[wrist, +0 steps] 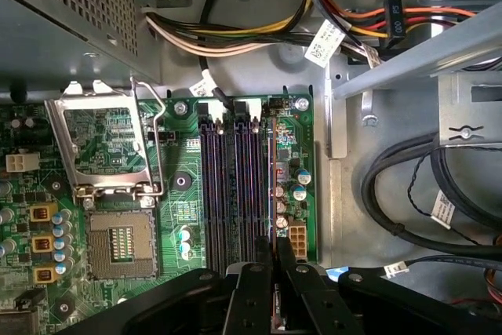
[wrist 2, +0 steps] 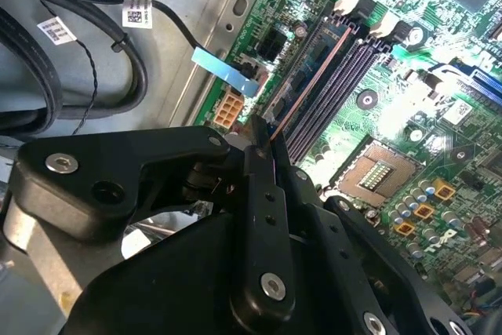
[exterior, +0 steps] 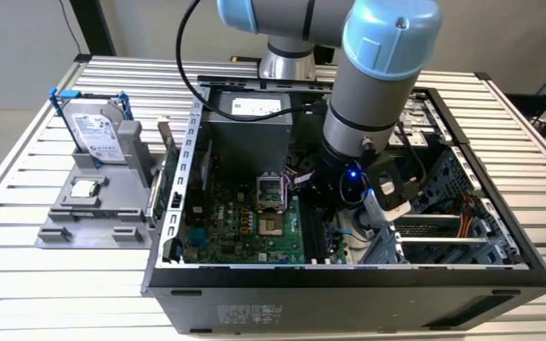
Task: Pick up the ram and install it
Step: 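Insert the ram into the slot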
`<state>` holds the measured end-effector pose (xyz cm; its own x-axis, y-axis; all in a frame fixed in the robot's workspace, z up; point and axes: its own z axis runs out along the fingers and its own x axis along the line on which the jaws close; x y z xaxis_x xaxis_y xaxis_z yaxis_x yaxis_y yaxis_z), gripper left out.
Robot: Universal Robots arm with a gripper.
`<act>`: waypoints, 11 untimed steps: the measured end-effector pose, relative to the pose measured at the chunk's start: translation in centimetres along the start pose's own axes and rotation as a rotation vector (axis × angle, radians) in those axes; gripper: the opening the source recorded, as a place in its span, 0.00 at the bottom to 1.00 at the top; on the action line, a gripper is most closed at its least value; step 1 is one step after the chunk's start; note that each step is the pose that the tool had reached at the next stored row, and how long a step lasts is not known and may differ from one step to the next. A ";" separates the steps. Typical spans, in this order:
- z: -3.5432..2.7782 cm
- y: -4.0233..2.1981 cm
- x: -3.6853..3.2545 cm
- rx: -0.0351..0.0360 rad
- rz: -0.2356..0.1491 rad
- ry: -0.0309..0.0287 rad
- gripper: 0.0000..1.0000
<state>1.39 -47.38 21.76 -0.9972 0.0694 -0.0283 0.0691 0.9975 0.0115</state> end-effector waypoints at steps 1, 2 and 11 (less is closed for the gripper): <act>-0.01 0.00 0.00 -0.0002 0.000 -0.0001 0.00; -0.01 0.00 0.00 -0.0002 0.000 -0.0001 0.00; -0.11 -0.02 0.14 0.0000 0.000 -0.0001 0.00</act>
<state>1.25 -47.38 21.87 -0.9972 0.0696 -0.0284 0.0693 0.9975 0.0115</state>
